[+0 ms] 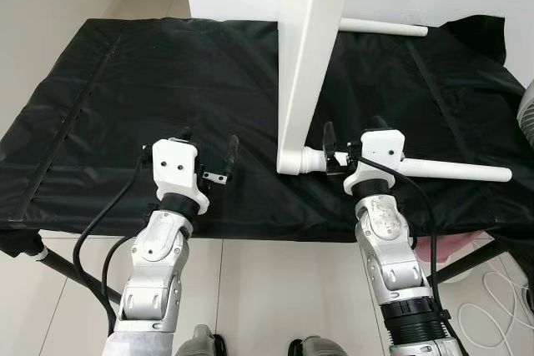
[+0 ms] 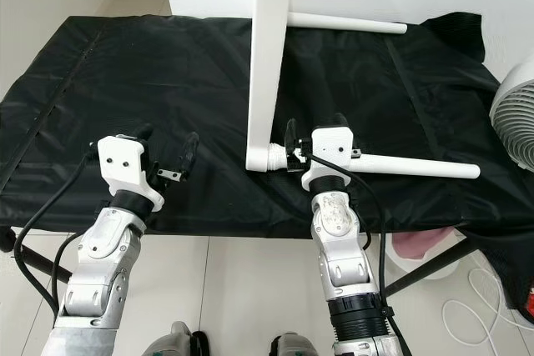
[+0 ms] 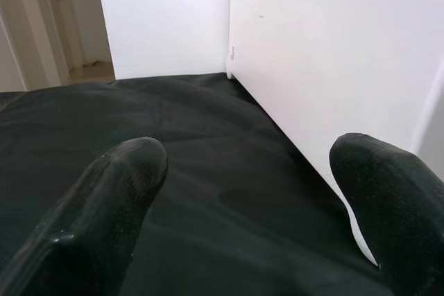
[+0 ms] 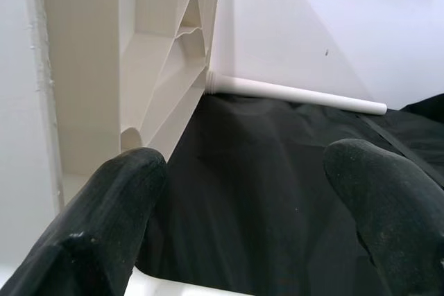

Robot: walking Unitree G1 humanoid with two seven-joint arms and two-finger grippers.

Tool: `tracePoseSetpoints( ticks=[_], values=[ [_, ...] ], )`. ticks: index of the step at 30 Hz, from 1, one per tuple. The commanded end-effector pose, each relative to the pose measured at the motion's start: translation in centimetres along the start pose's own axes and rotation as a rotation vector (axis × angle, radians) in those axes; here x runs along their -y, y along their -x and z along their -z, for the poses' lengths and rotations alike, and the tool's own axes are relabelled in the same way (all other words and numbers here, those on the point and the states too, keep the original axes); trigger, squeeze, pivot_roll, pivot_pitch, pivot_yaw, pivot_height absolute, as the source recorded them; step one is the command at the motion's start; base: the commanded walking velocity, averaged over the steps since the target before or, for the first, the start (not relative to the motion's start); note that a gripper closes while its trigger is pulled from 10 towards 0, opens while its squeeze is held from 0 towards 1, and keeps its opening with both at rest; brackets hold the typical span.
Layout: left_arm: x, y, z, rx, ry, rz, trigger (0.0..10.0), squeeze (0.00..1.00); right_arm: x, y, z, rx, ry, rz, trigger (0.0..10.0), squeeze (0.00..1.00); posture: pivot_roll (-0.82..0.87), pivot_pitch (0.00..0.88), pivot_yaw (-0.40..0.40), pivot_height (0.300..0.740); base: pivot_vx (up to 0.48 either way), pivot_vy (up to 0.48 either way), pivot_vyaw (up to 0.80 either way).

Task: Building children table

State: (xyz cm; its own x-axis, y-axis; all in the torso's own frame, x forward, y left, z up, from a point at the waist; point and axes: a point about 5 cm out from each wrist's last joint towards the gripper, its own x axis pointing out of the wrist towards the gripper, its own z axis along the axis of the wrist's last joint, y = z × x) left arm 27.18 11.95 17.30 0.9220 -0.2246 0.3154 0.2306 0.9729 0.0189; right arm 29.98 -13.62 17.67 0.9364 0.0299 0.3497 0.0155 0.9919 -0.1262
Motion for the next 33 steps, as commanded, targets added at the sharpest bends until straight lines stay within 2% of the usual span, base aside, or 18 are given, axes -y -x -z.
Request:
tracePoseSetpoints(
  ticks=[1, 20, 33],
  values=[
    [-0.19, -0.05, -0.08, 0.013, -0.018, -0.051, 10.0, 0.00, -0.14, -0.04, 0.05, 0.005, 0.002, -0.003, 10.0, 0.00, -0.08, 0.067, 0.024, 0.740, 0.000, 0.000, 0.00],
    [-0.27, 0.01, -0.06, 0.017, -0.017, -0.057, 10.0, 0.00, -0.45, 0.16, 0.13, 0.007, 0.013, -0.015, 10.0, 0.00, -0.08, 0.079, 0.020, 0.740, 0.000, 0.000, 0.00],
    [-0.47, 0.08, -0.12, 0.019, -0.016, -0.066, 10.0, 0.00, -0.62, 0.17, 0.18, 0.006, 0.015, -0.027, 10.0, 0.00, -0.08, 0.072, 0.010, 0.740, 0.000, -0.320, 0.00]
  ],
)
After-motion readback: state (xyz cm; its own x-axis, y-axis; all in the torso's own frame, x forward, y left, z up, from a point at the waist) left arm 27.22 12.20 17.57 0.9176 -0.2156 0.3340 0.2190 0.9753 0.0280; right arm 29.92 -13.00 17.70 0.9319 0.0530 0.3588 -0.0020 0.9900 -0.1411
